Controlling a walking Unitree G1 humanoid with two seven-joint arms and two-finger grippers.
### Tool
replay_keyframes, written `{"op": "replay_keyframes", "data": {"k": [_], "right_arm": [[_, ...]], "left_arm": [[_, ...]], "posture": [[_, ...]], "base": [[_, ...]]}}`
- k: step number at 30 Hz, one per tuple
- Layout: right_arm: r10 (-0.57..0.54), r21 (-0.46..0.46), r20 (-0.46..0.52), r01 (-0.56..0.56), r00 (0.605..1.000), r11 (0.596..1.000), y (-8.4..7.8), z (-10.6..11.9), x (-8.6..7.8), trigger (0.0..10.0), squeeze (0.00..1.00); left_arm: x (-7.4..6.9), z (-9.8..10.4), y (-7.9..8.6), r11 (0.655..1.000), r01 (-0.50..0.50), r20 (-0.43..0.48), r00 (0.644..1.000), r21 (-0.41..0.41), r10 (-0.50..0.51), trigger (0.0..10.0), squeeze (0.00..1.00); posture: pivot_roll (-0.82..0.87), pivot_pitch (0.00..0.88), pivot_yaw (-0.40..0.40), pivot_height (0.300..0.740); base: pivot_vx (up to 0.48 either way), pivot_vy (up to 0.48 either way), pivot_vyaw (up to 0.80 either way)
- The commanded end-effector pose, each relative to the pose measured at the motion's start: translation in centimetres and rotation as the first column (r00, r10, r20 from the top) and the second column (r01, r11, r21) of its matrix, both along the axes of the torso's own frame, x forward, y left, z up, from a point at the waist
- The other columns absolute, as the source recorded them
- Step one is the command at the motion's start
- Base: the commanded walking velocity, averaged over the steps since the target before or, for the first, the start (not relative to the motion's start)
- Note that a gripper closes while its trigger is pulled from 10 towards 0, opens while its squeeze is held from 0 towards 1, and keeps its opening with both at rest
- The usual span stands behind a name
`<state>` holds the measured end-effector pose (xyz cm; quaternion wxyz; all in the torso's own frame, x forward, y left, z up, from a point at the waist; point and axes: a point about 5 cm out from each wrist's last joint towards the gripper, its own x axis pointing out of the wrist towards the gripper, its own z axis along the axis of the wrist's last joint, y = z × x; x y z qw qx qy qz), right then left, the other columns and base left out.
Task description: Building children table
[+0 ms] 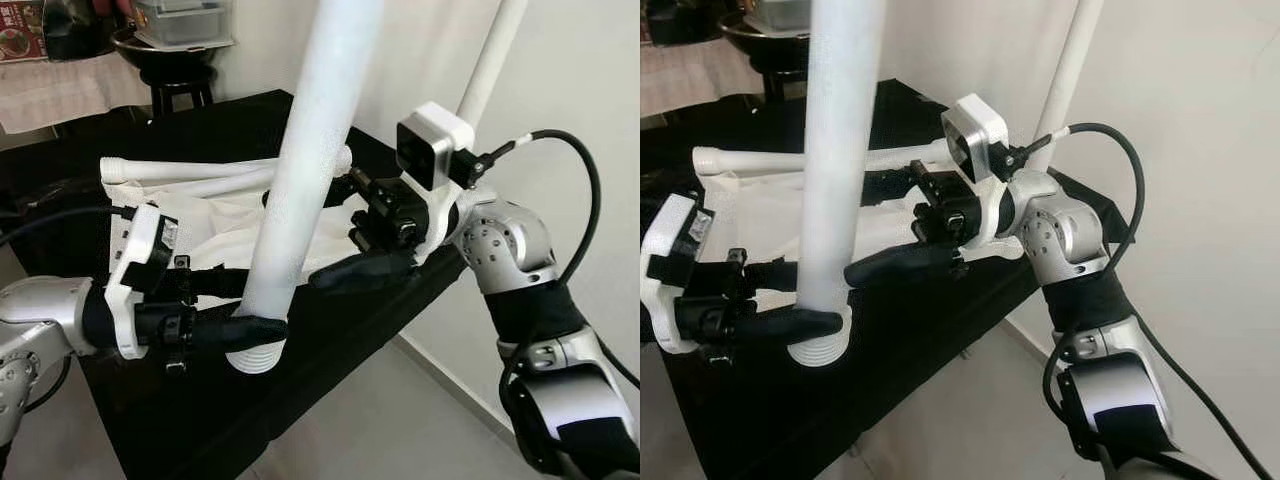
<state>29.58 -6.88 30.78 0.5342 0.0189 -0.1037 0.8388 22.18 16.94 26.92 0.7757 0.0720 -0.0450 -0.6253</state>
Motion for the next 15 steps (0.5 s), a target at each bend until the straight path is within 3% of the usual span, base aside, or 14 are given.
{"op": "replay_keyframes", "data": {"k": [1,2,3,5,6,7,8,9,10,12,13,14,15], "right_arm": [[-0.015,-0.029,0.002,0.015,1.000,0.999,1.0,-0.3,-0.3,10.0,0.00],[-0.050,-0.047,-0.008,0.049,0.999,0.998,1.8,-0.6,-0.1,10.0,0.00],[-0.100,-0.068,-0.012,0.099,0.995,0.993,2.6,-1.0,0.1,10.0,0.00],[-0.133,-0.082,-0.014,0.132,0.991,0.988,3.1,-1.2,0.3,10.0,0.00],[-0.154,-0.094,-0.026,0.151,0.988,0.984,3.6,-1.4,0.3,10.0,0.00],[-0.154,-0.094,-0.026,0.151,0.988,0.984,3.6,-1.4,0.3,10.0,0.00],[-0.163,-0.103,-0.042,0.158,0.986,0.982,3.9,-1.6,0.3,10.0,0.00],[-0.163,-0.103,-0.042,0.158,0.986,0.982,3.9,-1.6,0.3,10.0,0.00],[-0.161,-0.113,-0.055,0.154,0.985,0.982,4.1,-1.8,0.2,10.0,0.00],[-0.161,-0.113,-0.055,0.154,0.985,0.982,4.1,-1.8,0.2,10.0,0.00],[-0.153,-0.121,-0.062,0.145,0.986,0.982,4.3,-2.0,0.0,7.5,0.00],[-0.142,-0.131,-0.068,0.132,0.987,0.983,4.3,-2.1,-0.2,1.4,0.00],[-0.131,-0.140,-0.073,0.120,0.989,0.983,4.3,-2.2,-0.3,0.0,0.00]], "left_arm": [[-0.1,0.0,-0.2,1.000,0.011,0.008,1.000,0.020,-0.011,0.0,0.00],[0.0,-0.1,-0.3,1.000,0.012,0.010,1.000,0.021,-0.013,0.0,0.00],[0.1,-0.1,-0.5,1.000,0.014,0.013,1.000,0.024,-0.014,0.8,0.00],[0.1,-0.1,-0.6,1.000,0.015,0.016,1.000,0.027,-0.015,0.8,0.00],[0.2,-0.1,-0.7,0.999,0.014,0.022,1.000,0.031,-0.015,2.7,0.00],[0.2,-0.1,-0.7,0.999,0.014,0.022,1.000,0.031,-0.015,2.7,0.00],[0.3,-0.1,-0.8,0.999,0.014,0.028,0.999,0.034,-0.015,9.4,0.00],[0.3,-0.1,-0.8,0.999,0.014,0.028,0.999,0.034,-0.015,9.4,0.00],[0.4,0.0,-0.9,0.999,0.015,0.034,0.999,0.035,-0.016,10.0,0.00],[0.4,0.0,-0.9,0.999,0.015,0.034,0.999,0.035,-0.016,10.0,0.00],[0.4,0.1,-0.9,0.999,0.017,0.039,0.999,0.037,-0.018,10.0,0.00],[0.4,0.1,-1.0,0.999,0.019,0.043,0.999,0.041,-0.021,10.0,0.00],[0.4,0.2,-1.0,0.999,0.022,0.047,0.999,0.045,-0.024,10.0,0.00]], "posture": [[-0.08,0.025,-0.120,0.740],[-0.08,0.024,-0.120,0.740],[-0.08,0.024,-0.120,0.740],[-0.08,0.024,-0.120,0.740],[-0.08,0.020,-0.119,0.740],[-0.08,0.020,-0.119,0.740],[-0.08,0.020,-0.119,0.740],[-0.08,0.020,-0.119,0.740],[-0.07,0.018,-0.119,0.740],[-0.07,0.018,-0.119,0.740],[-0.07,0.018,-0.119,0.740],[-0.07,0.019,-0.122,0.740],[-0.07,0.019,-0.122,0.740]], "base": [[0.000,0.000,0.00],[0.000,0.000,0.00],[0.000,0.000,0.00],[0.000,0.000,0.00],[0.000,0.000,0.00],[0.000,0.000,0.00],[0.000,0.000,0.00],[0.000,0.000,0.00],[0.000,0.000,0.00],[0.000,0.000,0.00],[0.000,0.000,0.00],[0.000,0.000,0.00],[0.000,0.000,0.00]]}}
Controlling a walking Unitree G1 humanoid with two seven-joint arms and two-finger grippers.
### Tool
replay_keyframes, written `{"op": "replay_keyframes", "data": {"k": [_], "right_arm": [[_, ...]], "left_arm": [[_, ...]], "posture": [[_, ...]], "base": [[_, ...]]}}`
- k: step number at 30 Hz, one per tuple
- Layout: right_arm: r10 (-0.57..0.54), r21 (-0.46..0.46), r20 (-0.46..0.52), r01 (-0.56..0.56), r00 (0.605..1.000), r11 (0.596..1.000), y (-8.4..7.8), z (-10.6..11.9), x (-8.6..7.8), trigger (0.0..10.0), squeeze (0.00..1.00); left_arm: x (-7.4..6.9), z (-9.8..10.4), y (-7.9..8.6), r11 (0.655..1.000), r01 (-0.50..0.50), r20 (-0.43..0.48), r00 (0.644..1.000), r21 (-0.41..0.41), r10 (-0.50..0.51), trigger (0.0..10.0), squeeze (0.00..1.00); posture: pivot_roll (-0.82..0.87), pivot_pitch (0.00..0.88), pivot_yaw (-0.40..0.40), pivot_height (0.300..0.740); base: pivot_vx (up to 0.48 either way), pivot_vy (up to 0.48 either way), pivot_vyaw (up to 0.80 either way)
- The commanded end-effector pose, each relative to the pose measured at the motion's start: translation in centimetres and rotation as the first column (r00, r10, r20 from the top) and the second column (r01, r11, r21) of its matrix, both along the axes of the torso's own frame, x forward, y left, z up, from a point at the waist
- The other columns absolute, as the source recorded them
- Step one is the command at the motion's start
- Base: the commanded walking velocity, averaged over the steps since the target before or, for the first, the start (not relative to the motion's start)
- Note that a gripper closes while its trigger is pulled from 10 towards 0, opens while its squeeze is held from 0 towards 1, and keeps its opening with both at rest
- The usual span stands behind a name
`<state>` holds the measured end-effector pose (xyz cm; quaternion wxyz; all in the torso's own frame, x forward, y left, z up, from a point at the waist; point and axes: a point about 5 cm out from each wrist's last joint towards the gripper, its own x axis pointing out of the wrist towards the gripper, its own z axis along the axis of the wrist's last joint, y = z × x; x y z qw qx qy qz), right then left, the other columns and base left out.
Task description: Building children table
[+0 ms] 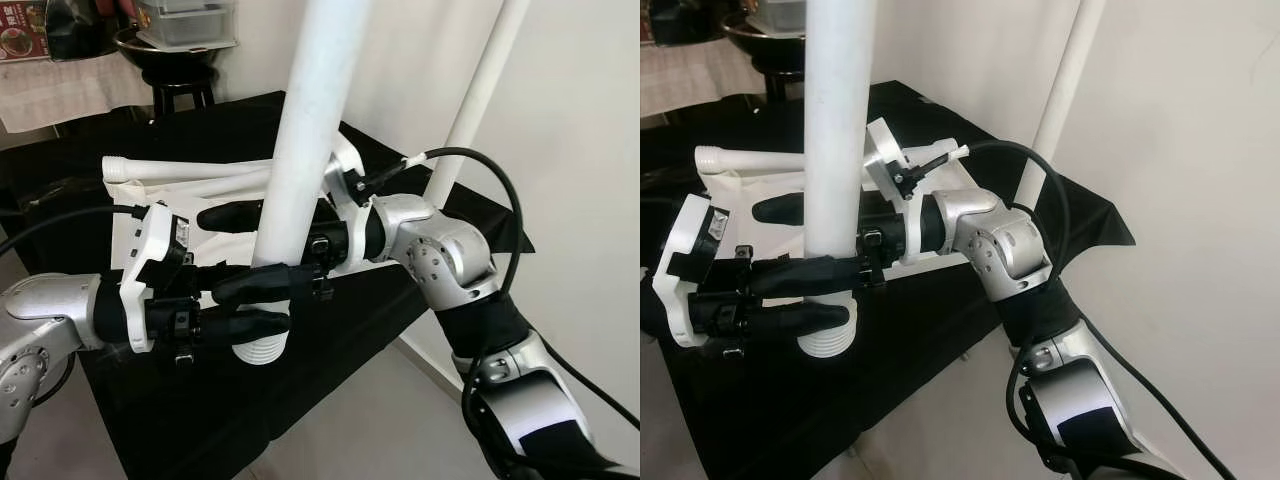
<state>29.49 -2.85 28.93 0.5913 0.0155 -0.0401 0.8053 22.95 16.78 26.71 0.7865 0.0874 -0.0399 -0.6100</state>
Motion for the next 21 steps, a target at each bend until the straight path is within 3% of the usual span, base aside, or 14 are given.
{"op": "replay_keyframes", "data": {"k": [1,21], "right_arm": [[0.004,-0.029,-0.009,-0.005,1.000,1.000,0.30,-0.36,-0.25,0.0,0.00],[0.018,-0.054,-0.054,-0.021,0.998,0.998,-0.61,-0.38,-0.66,0.0,0.00]], "left_arm": [[-0.36,0.41,-0.81,0.998,0.062,0.033,0.997,0.019,-0.063,10.0,0.00],[0.34,0.33,0.01,0.998,0.005,0.053,0.999,0.058,-0.008,10.0,0.00]], "posture": [[-0.07,0.019,-0.122,0.740],[-0.08,0.023,-0.122,0.740]], "base": [[0.000,0.000,0.00],[0.000,0.000,0.00]]}}
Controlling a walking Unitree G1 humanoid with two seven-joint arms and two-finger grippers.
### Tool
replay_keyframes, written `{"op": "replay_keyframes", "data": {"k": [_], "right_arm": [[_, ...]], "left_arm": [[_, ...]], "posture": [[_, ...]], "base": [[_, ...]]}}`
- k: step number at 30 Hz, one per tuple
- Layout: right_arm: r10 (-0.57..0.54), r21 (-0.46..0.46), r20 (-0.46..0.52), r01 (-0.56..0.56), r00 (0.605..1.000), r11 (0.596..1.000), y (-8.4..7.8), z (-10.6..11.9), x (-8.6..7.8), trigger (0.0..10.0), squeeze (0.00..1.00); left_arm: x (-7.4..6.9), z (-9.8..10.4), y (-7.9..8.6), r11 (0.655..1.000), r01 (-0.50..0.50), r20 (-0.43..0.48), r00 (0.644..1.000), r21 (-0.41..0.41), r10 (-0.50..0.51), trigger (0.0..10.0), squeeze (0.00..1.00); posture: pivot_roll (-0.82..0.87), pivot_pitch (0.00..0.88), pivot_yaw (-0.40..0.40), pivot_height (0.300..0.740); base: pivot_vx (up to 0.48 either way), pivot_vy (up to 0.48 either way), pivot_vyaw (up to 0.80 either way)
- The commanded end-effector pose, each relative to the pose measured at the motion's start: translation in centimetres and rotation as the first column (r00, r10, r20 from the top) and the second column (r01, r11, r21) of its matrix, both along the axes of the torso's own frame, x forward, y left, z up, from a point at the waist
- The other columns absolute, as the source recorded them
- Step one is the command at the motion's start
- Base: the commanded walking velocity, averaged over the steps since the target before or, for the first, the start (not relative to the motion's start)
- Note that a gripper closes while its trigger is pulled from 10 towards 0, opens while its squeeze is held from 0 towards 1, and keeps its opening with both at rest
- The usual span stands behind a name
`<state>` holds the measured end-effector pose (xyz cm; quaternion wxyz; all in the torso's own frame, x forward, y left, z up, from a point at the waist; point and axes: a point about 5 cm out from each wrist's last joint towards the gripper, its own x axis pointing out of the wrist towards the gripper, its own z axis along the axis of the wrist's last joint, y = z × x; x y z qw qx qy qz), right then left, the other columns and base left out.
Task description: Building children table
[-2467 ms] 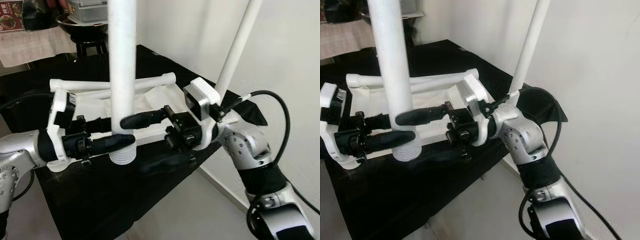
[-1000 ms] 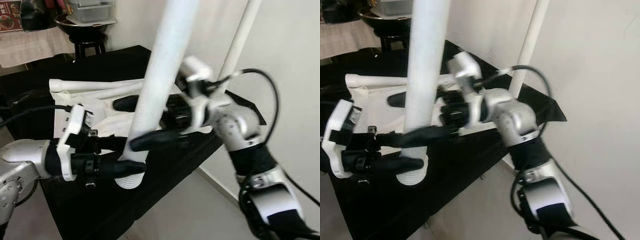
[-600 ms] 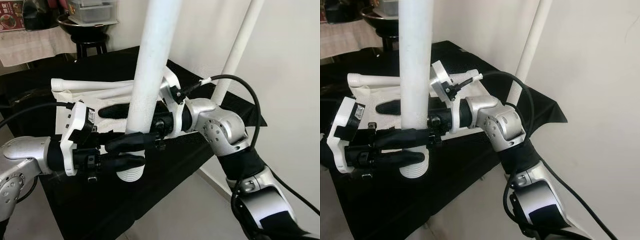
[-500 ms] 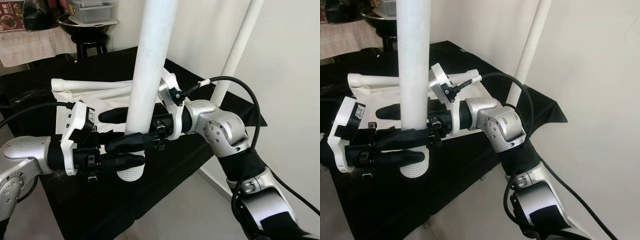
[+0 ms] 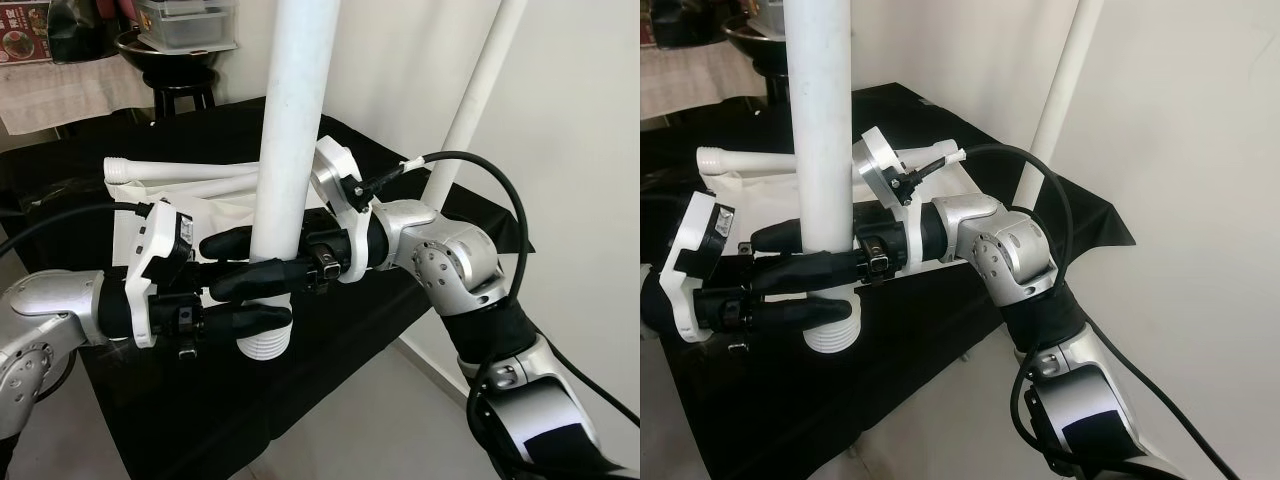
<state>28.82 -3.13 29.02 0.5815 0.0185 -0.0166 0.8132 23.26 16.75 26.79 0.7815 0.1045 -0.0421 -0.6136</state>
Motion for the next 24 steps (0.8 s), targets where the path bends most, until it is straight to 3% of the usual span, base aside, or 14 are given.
{"op": "replay_keyframes", "data": {"k": [1,2,3,5,8,9,13,15,17,18,19,20,21,24], "right_arm": [[-0.010,-0.019,-0.023,0.010,1.000,1.000,-0.3,-0.5,0.0,0.0,0.00],[-0.115,0.011,-0.026,0.116,0.993,0.993,-0.3,-0.2,1.2,0.0,0.00],[-0.240,0.045,-0.039,0.242,0.970,0.969,-0.3,0.0,2.5,0.0,0.00],[-0.264,0.051,-0.042,0.266,0.964,0.963,-0.3,0.0,2.8,0.0,0.00],[-0.652,0.093,-0.059,0.655,0.755,0.750,-1.9,0.3,7.4,0.0,0.00],[-0.652,0.093,-0.059,0.655,0.755,0.750,-1.9,0.3,7.4,0.0,0.00],[-0.769,0.119,-0.091,0.773,0.633,0.623,-3.1,0.4,8.8,0.0,0.00],[-0.821,0.157,-0.132,0.829,0.556,0.536,-4.1,0.3,9.3,0.0,0.00],[-0.834,0.166,-0.144,0.844,0.532,0.509,-4.3,0.2,9.4,0.0,0.00],[-0.838,0.172,-0.150,0.848,0.525,0.501,-4.3,-0.1,9.4,0.0,0.00],[-0.830,0.159,-0.155,0.843,0.536,0.515,-4.0,-0.5,9.2,10.0,0.00],[-0.818,0.168,-0.136,0.827,0.559,0.537,-3.5,-0.9,8.8,10.0,0.00],[-0.800,0.186,-0.123,0.805,0.588,0.563,-2.8,-1.3,8.4,10.0,0.00],[-0.784,0.199,-0.095,0.783,0.613,0.589,-2.2,-1.6,8.2,10.0,0.00]], "left_arm": [[0.1,0.3,0.1,1.000,-0.011,0.031,0.999,0.029,0.010,10.0,0.00],[1.0,0.8,0.7,0.994,-0.106,0.042,0.993,-0.029,0.108,10.0,1.00],[2.1,1.4,1.4,0.971,-0.218,0.042,0.974,-0.102,0.223,10.0,1.00],[2.3,1.5,1.6,0.964,-0.239,0.041,0.969,-0.116,0.245,10.0,1.00],[3.3,0.9,5.3,0.829,-0.506,-0.004,0.854,-0.237,0.520,10.0,1.00],[3.3,0.9,5.3,0.829,-0.506,-0.004,0.854,-0.237,0.520,10.0,1.00],[3.2,-0.2,7.2,0.744,-0.621,-0.046,0.775,-0.246,0.631,10.0,1.00],[2.5,-1.7,8.9,0.643,-0.726,-0.078,0.675,-0.243,0.733,10.0,1.00],[2.3,-2.0,9.3,0.611,-0.754,-0.086,0.644,-0.241,0.760,10.0,1.00],[2.1,-2.4,10.1,0.536,-0.805,-0.098,0.573,-0.253,0.814,10.0,1.00],[2.0,-2.8,10.7,0.443,-0.849,-0.142,0.495,-0.287,0.857,10.0,1.00],[1.9,-3.3,11.0,0.348,-0.885,-0.189,0.416,-0.308,0.890,10.0,1.00],[1.7,-4.0,10.9,0.264,-0.914,-0.205,0.335,-0.308,0.920,10.0,0.00],[1.5,-4.6,10.0,0.263,-0.919,-0.158,0.318,-0.294,0.935,10.0,0.00]], "posture": [[-0.08,0.023,-0.122,0.740],[-0.07,0.030,-0.122,0.740],[-0.07,0.030,-0.122,0.740],[-0.07,0.030,-0.122,0.740],[-0.07,0.044,-0.121,0.740],[-0.07,0.044,-0.121,0.740],[-0.07,0.049,-0.121,0.740],[-0.07,0.057,-0.121,0.740],[-0.07,0.057,-0.121,0.740],[-0.06,0.061,-0.121,0.740],[-0.06,0.063,-0.123,0.740],[-0.06,0.063,-0.123,0.740],[-0.05,0.066,-0.120,0.740],[-0.05,0.069,-0.121,0.740]], "base": [[0.000,0.000,0.00],[0.000,0.000,0.00],[0.000,0.000,0.00],[0.000,0.000,0.00],[0.000,0.000,0.00],[0.000,0.000,0.00],[0.000,0.000,0.00],[0.000,0.000,0.00],[0.000,0.000,0.00],[0.000,0.000,0.00],[0.000,0.000,0.00],[0.000,0.000,0.00],[0.000,0.000,0.68],[0.000,0.000,0.68]]}}
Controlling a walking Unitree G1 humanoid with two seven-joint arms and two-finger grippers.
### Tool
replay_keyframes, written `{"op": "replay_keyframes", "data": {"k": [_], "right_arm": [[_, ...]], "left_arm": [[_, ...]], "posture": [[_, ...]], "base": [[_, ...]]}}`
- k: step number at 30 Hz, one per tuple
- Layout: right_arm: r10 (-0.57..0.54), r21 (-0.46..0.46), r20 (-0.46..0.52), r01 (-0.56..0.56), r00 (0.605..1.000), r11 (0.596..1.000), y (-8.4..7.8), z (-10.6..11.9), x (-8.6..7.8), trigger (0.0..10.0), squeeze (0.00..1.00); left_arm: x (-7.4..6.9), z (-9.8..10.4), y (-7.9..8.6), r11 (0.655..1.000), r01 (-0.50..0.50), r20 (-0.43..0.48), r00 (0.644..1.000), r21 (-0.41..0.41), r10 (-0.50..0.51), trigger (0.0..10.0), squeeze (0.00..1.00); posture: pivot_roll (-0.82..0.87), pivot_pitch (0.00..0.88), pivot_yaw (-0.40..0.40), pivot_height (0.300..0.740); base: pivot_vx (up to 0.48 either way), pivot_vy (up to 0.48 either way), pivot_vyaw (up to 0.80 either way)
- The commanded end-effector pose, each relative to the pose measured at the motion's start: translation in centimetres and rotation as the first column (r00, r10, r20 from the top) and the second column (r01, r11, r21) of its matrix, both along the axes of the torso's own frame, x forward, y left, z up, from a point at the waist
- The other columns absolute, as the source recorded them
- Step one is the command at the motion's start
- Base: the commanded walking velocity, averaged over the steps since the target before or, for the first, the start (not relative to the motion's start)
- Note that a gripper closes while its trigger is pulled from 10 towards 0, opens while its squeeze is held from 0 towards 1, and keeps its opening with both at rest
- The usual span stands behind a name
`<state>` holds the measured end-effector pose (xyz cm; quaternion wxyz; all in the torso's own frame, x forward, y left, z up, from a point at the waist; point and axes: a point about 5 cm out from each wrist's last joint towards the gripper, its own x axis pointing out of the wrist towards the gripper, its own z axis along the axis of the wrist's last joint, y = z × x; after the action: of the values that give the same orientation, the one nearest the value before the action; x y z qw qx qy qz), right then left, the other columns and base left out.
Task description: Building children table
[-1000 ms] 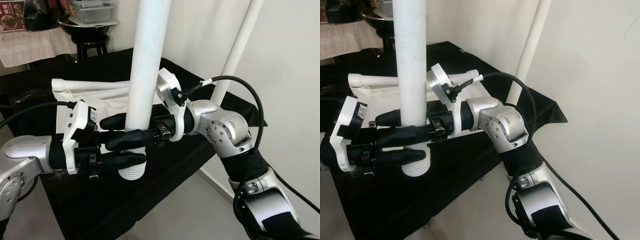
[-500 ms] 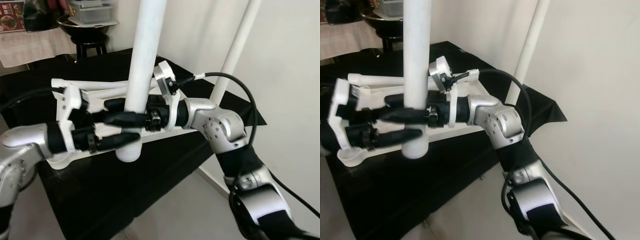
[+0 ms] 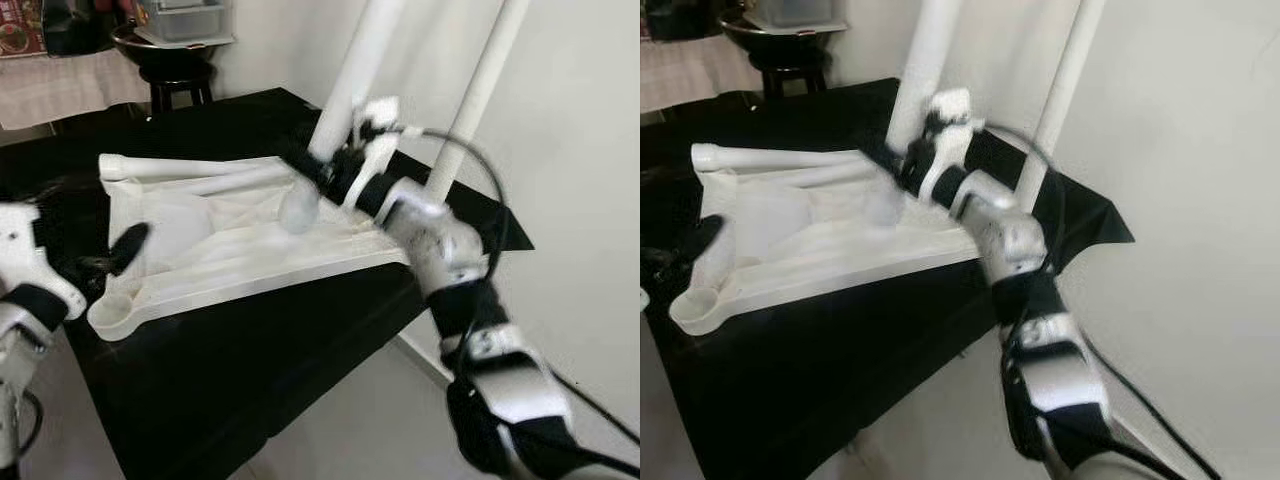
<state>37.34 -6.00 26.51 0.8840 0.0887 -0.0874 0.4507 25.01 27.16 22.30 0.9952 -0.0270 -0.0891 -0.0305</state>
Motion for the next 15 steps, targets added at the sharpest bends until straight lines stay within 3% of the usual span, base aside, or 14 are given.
{"op": "replay_keyframes", "data": {"k": [1,4,6,7,9,14,15], "right_arm": [[0.054,-0.028,0.082,-0.052,0.995,0.998,1.2,0.7,-0.7,10.0,0.00],[0.057,-0.059,0.102,-0.052,0.993,0.997,1.9,0.1,-1.0,10.0,0.00],[0.092,-0.054,0.086,-0.087,0.992,0.995,2.3,-1.0,-1.9,10.0,0.00],[0.092,-0.054,0.086,-0.087,0.992,0.995,2.3,-1.0,-1.9,10.0,0.00],[0.109,-0.039,0.076,-0.106,0.991,0.994,2.4,-1.6,-2.4,10.0,0.00],[0.112,-0.017,0.078,-0.111,0.991,0.994,2.3,-1.7,-2.6,10.0,0.00],[0.116,-0.004,0.077,-0.116,0.990,0.993,2.6,-1.9,-2.8,10.0,0.00]], "left_arm": [[-0.3,-0.5,-1.1,0.999,-0.034,0.004,0.999,0.042,0.034,10.0,0.00],[-0.5,-1.4,-2.7,0.993,-0.055,-0.015,0.998,0.101,0.057,10.0,0.00],[-1.5,-3.1,-6.9,0.998,0.006,-0.034,0.999,0.063,-0.004,10.0,0.00],[-1.5,-3.1,-6.9,0.998,0.006,-0.034,0.999,0.063,-0.004,10.0,0.00],[-2.2,-3.8,-9.3,0.999,0.019,-0.037,0.999,0.046,-0.017,10.0,0.00],[-2.5,-4.4,-10.2,0.999,-0.018,-0.049,0.999,0.042,0.020,10.0,0.00],[-2.5,-5.2,-10.5,0.995,-0.039,-0.066,0.997,0.095,0.046,10.0,0.00]], "posture": [[-0.05,0.069,-0.121,0.740],[-0.05,0.072,-0.123,0.740],[-0.06,0.072,-0.123,0.740],[-0.06,0.072,-0.123,0.740],[-0.06,0.072,-0.121,0.740],[-0.06,0.070,-0.120,0.740],[-0.06,0.058,-0.115,0.740]], "base": [[0.000,0.000,0.72],[0.000,0.000,0.74],[0.000,0.000,0.76],[0.000,0.000,0.76],[0.000,0.000,0.76],[0.000,0.000,0.76],[0.000,0.000,0.76]]}}
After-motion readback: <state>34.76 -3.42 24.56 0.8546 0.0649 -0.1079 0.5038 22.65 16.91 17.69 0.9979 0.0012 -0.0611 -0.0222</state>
